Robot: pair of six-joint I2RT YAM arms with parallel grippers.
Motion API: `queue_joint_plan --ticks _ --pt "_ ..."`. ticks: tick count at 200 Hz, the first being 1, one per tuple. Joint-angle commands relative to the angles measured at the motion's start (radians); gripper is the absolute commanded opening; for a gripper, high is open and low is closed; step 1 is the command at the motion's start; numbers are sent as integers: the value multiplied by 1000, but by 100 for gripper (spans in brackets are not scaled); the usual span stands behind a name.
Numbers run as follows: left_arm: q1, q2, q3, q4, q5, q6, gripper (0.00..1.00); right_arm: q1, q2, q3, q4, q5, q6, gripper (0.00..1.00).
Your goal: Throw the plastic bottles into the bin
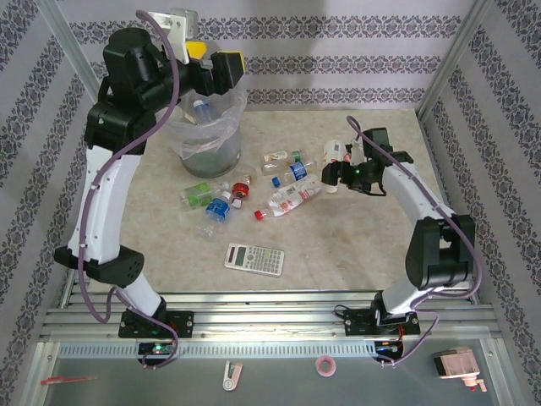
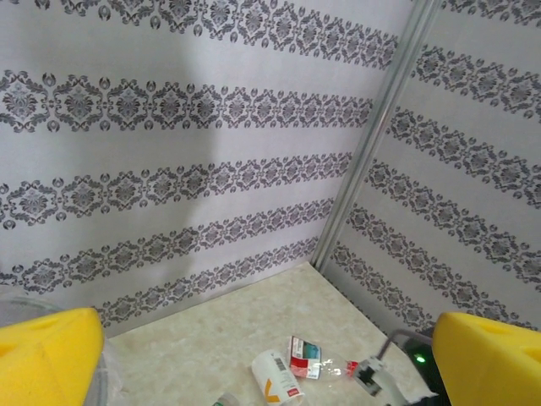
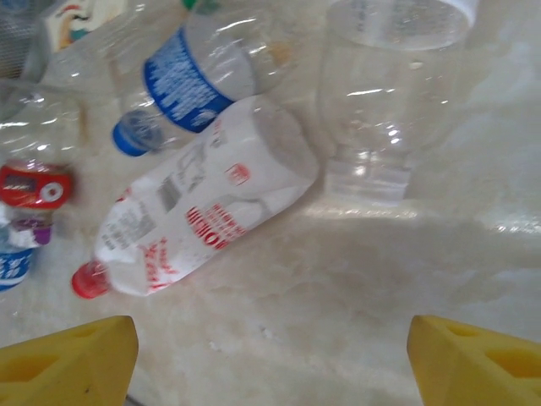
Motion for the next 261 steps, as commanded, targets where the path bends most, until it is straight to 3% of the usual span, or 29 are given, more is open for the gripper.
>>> queue_joint_plan --ticks 1,104,261 --pt "-27 -47 -45 61 10 -8 100 -19 60 46 -6 42 17 80" --pt "-49 -131 -172 103 -46 -21 100 -21 267 151 19 104 11 64" --pt "-51 -134 -185 94 -78 -36 100 12 386 169 101 123 50 62"
